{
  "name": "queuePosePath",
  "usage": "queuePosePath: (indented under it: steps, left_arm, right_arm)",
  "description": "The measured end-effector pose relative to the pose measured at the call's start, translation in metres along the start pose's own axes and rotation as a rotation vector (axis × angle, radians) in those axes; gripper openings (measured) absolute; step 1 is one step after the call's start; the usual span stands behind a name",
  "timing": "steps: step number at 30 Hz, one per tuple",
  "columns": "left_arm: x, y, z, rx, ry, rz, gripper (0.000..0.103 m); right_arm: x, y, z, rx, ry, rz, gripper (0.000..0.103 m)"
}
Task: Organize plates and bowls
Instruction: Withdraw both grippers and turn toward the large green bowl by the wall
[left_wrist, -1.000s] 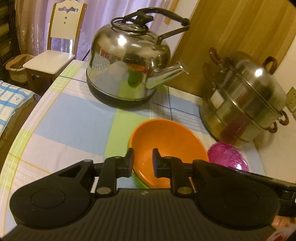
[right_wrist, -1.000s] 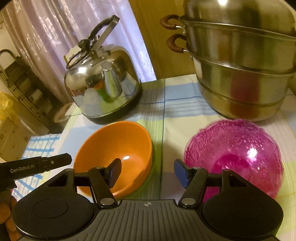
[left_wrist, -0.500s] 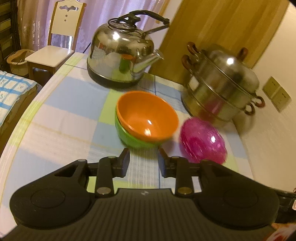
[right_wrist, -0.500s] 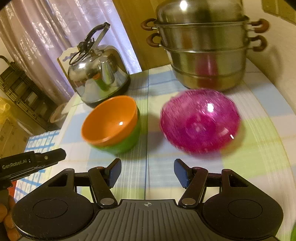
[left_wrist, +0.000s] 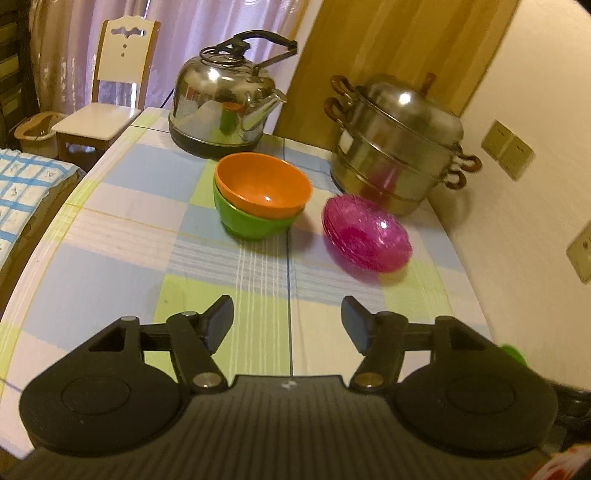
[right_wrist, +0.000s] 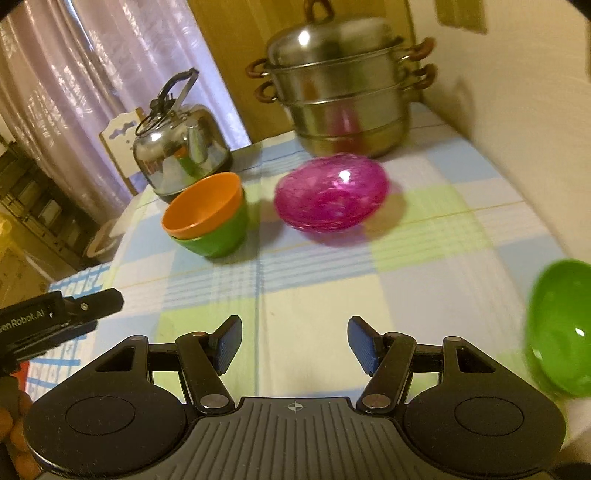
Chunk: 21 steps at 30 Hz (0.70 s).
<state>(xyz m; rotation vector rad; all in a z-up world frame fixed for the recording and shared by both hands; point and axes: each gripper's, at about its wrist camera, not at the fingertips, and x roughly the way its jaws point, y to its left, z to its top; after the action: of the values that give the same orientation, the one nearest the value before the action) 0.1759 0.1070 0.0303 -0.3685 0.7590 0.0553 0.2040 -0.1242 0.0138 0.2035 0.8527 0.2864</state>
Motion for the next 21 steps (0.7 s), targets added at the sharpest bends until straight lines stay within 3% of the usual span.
queuePosePath:
  steps: [10,21]
  left_arm:
    - [-0.025,-0.036,-0.045,0.054,0.014,-0.03,0.067]
    - [-0.03,-0.071,-0.069,0.061,0.021,-0.052,0.068]
  right_arm:
    - [-0.053,-0.039,-0.032,0.036,-0.054,-0.086,0.068]
    - [-0.095,-0.075,-0.047,0.086,-0.097,-0.143,0.069]
